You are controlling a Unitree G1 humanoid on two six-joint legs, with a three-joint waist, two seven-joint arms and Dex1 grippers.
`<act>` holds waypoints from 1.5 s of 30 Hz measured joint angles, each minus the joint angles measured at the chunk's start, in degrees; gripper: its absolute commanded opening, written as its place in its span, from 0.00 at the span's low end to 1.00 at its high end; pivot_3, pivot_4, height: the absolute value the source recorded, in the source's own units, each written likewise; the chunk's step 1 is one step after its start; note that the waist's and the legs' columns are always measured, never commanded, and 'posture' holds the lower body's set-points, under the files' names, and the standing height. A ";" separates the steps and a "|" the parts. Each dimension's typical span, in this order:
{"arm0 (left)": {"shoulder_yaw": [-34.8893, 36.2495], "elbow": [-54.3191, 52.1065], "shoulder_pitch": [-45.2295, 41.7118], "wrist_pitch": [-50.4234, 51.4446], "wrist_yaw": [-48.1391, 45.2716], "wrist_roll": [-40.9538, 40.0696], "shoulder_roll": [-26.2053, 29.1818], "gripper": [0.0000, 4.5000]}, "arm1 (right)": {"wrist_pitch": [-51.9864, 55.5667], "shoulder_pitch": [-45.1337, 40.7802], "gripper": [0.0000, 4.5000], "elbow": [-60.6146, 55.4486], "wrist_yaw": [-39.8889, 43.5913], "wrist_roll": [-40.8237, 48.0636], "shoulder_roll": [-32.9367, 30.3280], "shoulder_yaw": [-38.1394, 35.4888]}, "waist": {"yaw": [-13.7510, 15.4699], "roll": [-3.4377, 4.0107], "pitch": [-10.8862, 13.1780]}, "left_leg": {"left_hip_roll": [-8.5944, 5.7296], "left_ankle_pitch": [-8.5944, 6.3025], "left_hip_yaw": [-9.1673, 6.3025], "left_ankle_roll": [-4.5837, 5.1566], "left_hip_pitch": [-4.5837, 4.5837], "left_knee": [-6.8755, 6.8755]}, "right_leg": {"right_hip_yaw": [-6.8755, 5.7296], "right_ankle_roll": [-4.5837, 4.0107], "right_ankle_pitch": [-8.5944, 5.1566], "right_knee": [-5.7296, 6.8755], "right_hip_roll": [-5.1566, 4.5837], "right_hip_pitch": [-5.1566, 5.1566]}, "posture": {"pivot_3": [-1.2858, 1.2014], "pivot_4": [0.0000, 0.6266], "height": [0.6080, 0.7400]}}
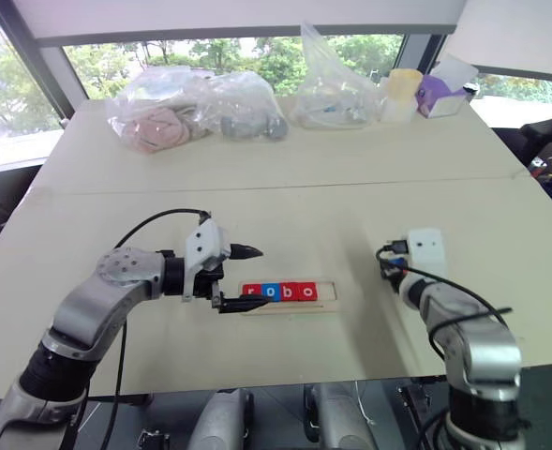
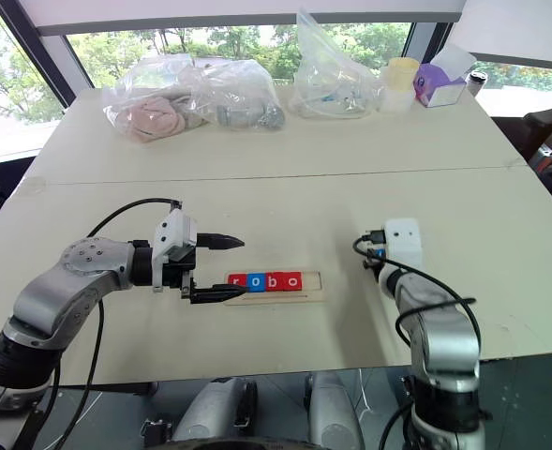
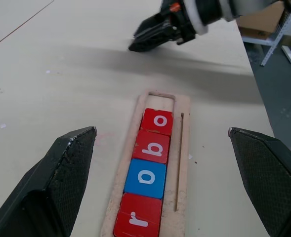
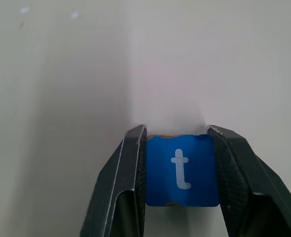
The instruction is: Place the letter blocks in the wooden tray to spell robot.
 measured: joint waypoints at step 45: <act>-2.08 3.42 -2.49 -1.60 -3.00 1.39 -1.83 1.00 | 3.31 -1.06 0.99 -9.03 22.38 12.69 -24.12 -0.11 | -0.19 0.13 0.10 | 0.00 -0.02 0.04 0.03 -0.07 -0.05 | -0.10 0.11 -0.24 -0.17 -0.03 -0.04 | 0.52 0.24 0.89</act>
